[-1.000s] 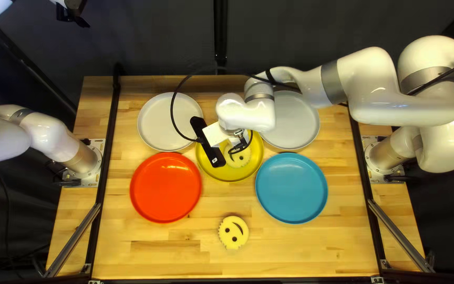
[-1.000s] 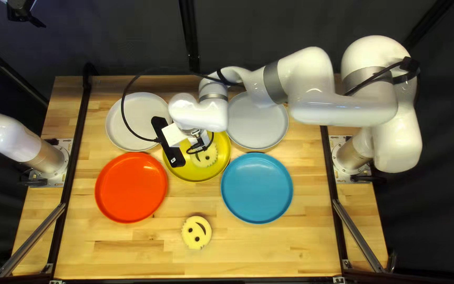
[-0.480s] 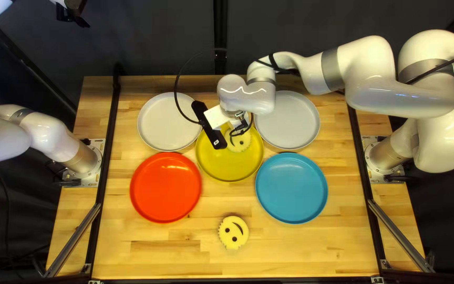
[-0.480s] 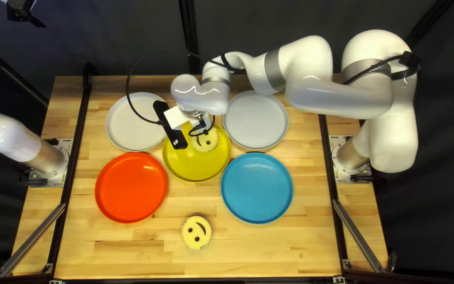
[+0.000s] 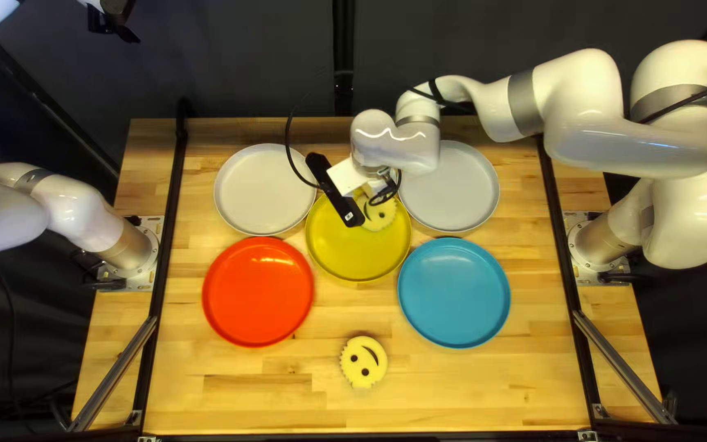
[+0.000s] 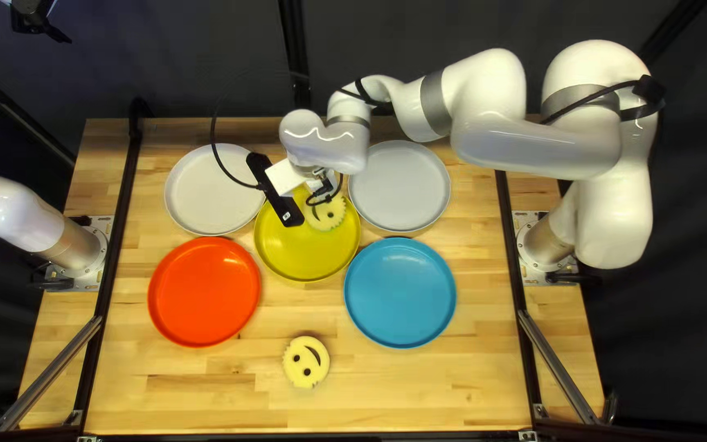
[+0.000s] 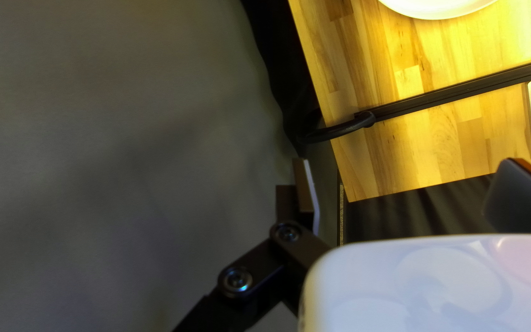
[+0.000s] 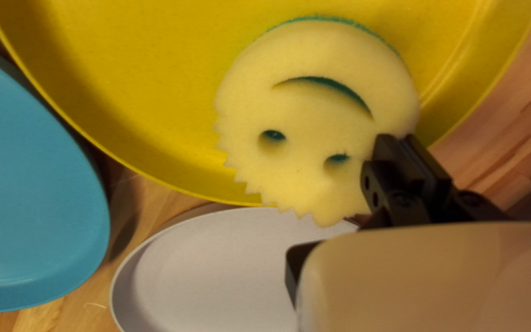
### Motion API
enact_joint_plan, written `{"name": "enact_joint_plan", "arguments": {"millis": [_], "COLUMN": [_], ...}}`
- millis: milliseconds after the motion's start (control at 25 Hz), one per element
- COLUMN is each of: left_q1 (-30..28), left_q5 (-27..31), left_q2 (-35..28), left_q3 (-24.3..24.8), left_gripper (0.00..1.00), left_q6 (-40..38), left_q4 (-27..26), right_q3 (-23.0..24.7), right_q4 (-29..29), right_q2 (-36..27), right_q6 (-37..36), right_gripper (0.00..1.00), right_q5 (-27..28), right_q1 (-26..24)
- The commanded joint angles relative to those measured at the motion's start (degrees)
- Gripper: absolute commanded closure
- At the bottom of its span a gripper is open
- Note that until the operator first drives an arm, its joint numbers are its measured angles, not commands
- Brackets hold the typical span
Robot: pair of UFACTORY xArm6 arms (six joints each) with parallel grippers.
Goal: Pick up sponge and scrub the plate
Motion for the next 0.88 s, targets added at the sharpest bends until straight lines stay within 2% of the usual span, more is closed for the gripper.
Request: {"name": "enact_joint_plan", "arguments": {"millis": [40,440,640,880], "left_q1": [0.0,0.0,0.0,0.0], "left_q5": [0.0,0.0,0.0,0.0], "left_q2": [0.0,0.0,0.0,0.0], "left_q3": [0.0,0.0,0.0,0.0], "left_gripper": [0.00,0.00,0.00,0.00], "left_q6": [0.0,0.0,0.0,0.0], "left_q4": [0.0,0.0,0.0,0.0], "right_q3": [0.3,1.1,0.0,-7.3], "right_q4": [1.4,3.0,7.6,11.5], "right_q2": [-0.3,-0.5,-0.8,0.6], "right_q6": [0.5,1.6,-5.1,-10.6], "right_gripper": [1.00,1.00,1.00,1.00], "right_q5": [0.1,0.0,1.6,8.3], "right_q1": [2.0,5.4,-0.1,-6.3]}}
